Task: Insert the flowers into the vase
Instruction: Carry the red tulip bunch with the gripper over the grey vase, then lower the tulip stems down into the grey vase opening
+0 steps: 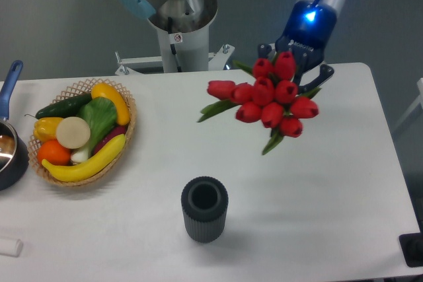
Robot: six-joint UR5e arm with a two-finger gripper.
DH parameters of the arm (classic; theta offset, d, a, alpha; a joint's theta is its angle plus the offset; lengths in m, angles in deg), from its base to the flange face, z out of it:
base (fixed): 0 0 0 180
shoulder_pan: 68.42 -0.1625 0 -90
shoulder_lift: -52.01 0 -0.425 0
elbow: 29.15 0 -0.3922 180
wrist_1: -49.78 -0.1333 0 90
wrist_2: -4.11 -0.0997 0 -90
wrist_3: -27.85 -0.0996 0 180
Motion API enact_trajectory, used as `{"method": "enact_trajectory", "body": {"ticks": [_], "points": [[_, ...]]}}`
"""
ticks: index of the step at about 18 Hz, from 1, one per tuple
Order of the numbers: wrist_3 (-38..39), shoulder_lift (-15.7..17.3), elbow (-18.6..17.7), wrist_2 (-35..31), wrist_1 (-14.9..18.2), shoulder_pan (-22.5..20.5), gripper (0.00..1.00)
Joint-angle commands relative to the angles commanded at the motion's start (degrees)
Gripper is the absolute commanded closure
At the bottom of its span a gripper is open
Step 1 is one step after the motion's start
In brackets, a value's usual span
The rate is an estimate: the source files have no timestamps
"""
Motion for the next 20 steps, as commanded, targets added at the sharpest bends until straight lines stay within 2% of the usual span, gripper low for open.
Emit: {"method": "enact_trajectory", "body": {"ticks": [2, 8, 15, 20], "points": [[-0.7, -2.0, 0.9, 4.1, -2.3, 1.4, 0.69], [-0.7, -7.6, 6.1, 13.5, -2.5, 4.4, 0.69], [-0.5, -11.2, 10.0, 13.9, -2.5, 8.8, 0.69], [-0.5, -13.0, 10.4, 13.9, -2.5, 10.7, 0.69]]}}
